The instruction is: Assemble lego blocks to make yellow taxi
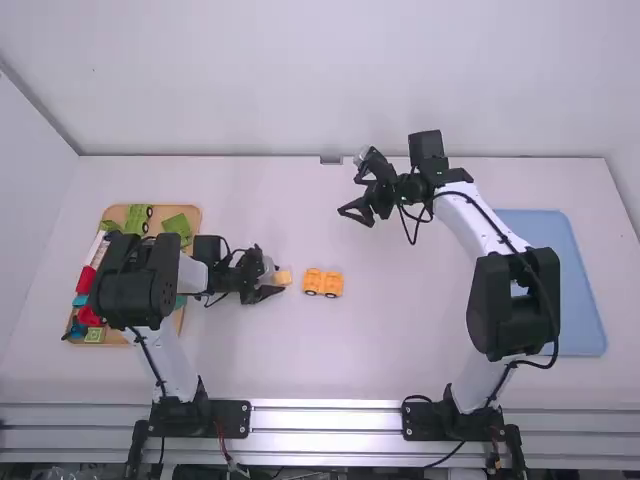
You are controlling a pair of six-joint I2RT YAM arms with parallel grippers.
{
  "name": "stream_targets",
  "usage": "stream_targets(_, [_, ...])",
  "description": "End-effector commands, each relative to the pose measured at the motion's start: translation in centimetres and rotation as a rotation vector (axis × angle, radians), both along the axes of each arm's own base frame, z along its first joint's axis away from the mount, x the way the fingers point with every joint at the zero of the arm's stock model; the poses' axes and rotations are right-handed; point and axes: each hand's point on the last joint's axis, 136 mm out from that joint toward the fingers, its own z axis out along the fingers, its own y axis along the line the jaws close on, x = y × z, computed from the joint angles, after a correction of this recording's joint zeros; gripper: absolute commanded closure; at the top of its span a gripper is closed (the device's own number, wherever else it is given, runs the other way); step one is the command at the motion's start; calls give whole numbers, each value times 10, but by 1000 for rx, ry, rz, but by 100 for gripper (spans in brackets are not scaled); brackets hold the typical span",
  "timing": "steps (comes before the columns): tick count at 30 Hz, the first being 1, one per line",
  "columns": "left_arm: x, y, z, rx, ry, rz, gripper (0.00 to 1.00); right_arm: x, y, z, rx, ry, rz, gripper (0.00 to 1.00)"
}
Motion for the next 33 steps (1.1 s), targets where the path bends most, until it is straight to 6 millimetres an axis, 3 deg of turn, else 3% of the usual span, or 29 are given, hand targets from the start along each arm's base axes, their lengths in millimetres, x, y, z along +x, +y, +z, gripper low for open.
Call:
stream_targets(1, [-3,-4,0,-12,3,-19,48,-3,5,23,16,-51,16,1])
stream_targets(2, [-3,-7,-1,-8,3,-26,55,-3,6,23,17,-51,19,1])
stream_targets(9, [-4,-19,2,-6,-27,-63,64,-4,7,23,17,-48,21,1])
stream_targets(14, [5,-16,8,-25,-23,-23,75,-5,2,21,11,-34,13,1])
stream_targets(21, [7,-13,13,-24,-29,-10,82,-7,-5,17,-3,-36,23,2])
stream_targets(28, [14,-14,51,-24,-78,9,87,-17,-6,2,0,-45,67,2])
stream_targets(33, [16,-13,61,-16,-82,10,91,-13,-14,-19,28,-7,-1,2])
